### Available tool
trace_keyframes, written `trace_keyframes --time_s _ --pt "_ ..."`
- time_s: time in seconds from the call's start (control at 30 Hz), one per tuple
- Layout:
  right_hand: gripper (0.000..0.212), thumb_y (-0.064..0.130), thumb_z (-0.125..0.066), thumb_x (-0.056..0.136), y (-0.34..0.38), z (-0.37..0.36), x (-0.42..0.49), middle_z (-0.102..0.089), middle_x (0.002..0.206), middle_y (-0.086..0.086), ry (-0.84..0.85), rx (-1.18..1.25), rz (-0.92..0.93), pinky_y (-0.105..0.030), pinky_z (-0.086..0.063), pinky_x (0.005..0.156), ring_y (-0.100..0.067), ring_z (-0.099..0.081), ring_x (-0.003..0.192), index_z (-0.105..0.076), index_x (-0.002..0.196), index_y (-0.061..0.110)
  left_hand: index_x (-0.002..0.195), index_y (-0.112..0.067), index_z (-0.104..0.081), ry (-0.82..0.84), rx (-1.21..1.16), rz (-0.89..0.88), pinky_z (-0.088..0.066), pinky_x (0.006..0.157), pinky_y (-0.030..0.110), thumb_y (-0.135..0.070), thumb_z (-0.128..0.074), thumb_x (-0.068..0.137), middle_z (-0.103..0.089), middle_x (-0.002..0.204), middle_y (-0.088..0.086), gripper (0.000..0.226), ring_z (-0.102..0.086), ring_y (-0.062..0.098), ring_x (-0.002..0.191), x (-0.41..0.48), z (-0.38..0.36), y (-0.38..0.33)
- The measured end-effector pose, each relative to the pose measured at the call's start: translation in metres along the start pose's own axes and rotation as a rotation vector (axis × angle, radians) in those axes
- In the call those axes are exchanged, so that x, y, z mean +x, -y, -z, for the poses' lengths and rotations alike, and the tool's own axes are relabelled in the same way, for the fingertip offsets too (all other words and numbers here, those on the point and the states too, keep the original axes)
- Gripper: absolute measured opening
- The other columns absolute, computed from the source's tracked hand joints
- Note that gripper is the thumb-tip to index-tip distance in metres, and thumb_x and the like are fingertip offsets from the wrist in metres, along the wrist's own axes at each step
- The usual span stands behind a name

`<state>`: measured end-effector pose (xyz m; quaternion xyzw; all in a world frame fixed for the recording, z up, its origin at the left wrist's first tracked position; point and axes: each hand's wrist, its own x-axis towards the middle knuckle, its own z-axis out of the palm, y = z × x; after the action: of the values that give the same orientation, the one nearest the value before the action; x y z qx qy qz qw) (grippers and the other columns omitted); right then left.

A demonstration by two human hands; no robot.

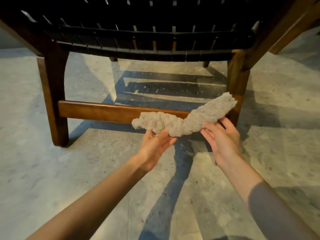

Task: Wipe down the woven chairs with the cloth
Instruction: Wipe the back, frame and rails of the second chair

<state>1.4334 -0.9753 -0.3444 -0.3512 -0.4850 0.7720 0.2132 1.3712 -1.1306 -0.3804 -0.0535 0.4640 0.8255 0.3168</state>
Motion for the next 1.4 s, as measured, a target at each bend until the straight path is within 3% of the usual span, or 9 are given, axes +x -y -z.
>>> trace_keyframes --time_s 0.27,0.4,0.53,0.67,0.73,0.9,1.1,1.23,1.4 --pt "0.055 -0.006 -0.066 0.081 0.028 -0.055 0.008 -0.056 0.116 -0.003 0.334 -0.19 0.01 -0.019 -0.056 0.06 -0.012 -0.064 0.092 -0.036 0.113 0.028 0.123 -0.002 -0.054 -0.199 0.16 -0.116 -0.058 0.066 0.023 -0.01 -0.056 0.092 -0.066 0.116 0.013 0.032 -0.07 0.013 0.087 -0.038 0.014 -0.103" --pt "0.063 0.014 -0.075 0.079 0.034 -0.074 0.001 -0.051 0.089 0.002 0.312 -0.592 0.295 -0.024 -0.052 0.057 -0.009 -0.059 0.076 -0.022 0.111 0.026 0.118 -0.003 -0.059 -0.257 0.172 -0.14 -0.058 0.064 0.023 -0.007 -0.057 0.089 -0.068 0.112 0.014 0.029 -0.068 0.024 0.098 -0.054 0.025 -0.144" --pt "0.028 0.032 -0.07 0.084 0.034 -0.098 -0.01 -0.048 0.092 0.008 0.336 -0.883 0.588 -0.022 -0.039 0.062 -0.01 -0.053 0.087 -0.046 0.098 0.029 0.11 -0.006 -0.061 -0.168 0.217 -0.109 -0.056 0.062 0.021 -0.009 -0.064 0.078 -0.073 0.101 0.009 0.032 -0.07 0.02 0.092 -0.06 0.039 -0.167" --pt "0.03 0.036 -0.065 0.087 0.03 -0.148 -0.023 -0.052 0.116 0.012 0.757 -0.909 0.421 -0.022 -0.038 0.091 -0.01 -0.042 0.117 -0.057 0.115 0.034 0.113 -0.005 -0.061 -0.082 0.263 -0.041 -0.056 0.067 0.023 -0.009 -0.068 0.074 -0.071 0.106 0.011 0.039 -0.069 0.021 0.097 -0.055 0.054 -0.176" --pt "0.034 0.032 -0.068 0.086 0.028 -0.172 -0.03 -0.056 0.111 0.013 0.882 -0.883 0.372 -0.013 -0.04 0.084 -0.009 -0.049 0.114 -0.058 0.118 0.026 0.115 -0.005 -0.06 -0.032 0.294 -0.047 -0.056 0.069 0.024 -0.01 -0.069 0.074 -0.07 0.11 0.011 0.043 -0.068 0.022 0.1 -0.052 0.062 -0.182" --pt "0.03 0.035 -0.074 0.08 0.02 -0.216 -0.04 -0.065 0.1 0.005 0.746 -0.943 0.557 -0.028 -0.047 0.08 -0.011 -0.059 0.095 -0.063 0.103 0.018 0.115 -0.008 -0.06 0.018 0.275 -0.122 -0.057 0.07 0.025 -0.008 -0.067 0.074 -0.07 0.108 0.01 0.042 -0.068 0.024 0.099 -0.052 0.092 -0.213" --pt "0.018 0.027 -0.064 0.09 0.03 -0.272 -0.07 -0.057 0.098 -0.001 0.74 -1.166 0.802 -0.03 -0.04 0.078 -0.015 -0.053 0.093 -0.068 0.107 0.022 0.112 -0.017 -0.022 -0.44 0.773 -0.398 -0.053 0.064 0.015 -0.019 -0.079 0.073 -0.04 0.103 0.004 0.069 -0.054 0.016 0.095 -0.061 0.137 -0.263" --pt "0.019 0.021 -0.056 0.095 0.045 -0.309 -0.095 -0.05 0.096 0.002 0.785 -1.256 0.875 -0.033 -0.042 0.077 -0.011 -0.049 0.088 -0.066 0.11 0.025 0.13 -0.025 -0.033 -0.18 1.227 -0.723 -0.045 0.089 0.025 -0.03 -0.072 0.08 -0.027 0.118 0.0 0.064 -0.038 0.015 0.108 -0.072 0.155 -0.305" --pt "0.017 0.024 -0.051 0.096 0.062 -0.348 -0.129 -0.047 0.096 0.009 0.731 -1.309 1.003 -0.028 -0.041 0.071 -0.006 -0.047 0.083 -0.061 0.108 0.032 0.104 -0.025 -0.061 0.165 1.404 -0.868 -0.042 0.06 0.009 -0.042 -0.056 0.085 -0.048 0.095 -0.017 0.025 -0.05 -0.006 0.077 -0.085 0.155 -0.362"
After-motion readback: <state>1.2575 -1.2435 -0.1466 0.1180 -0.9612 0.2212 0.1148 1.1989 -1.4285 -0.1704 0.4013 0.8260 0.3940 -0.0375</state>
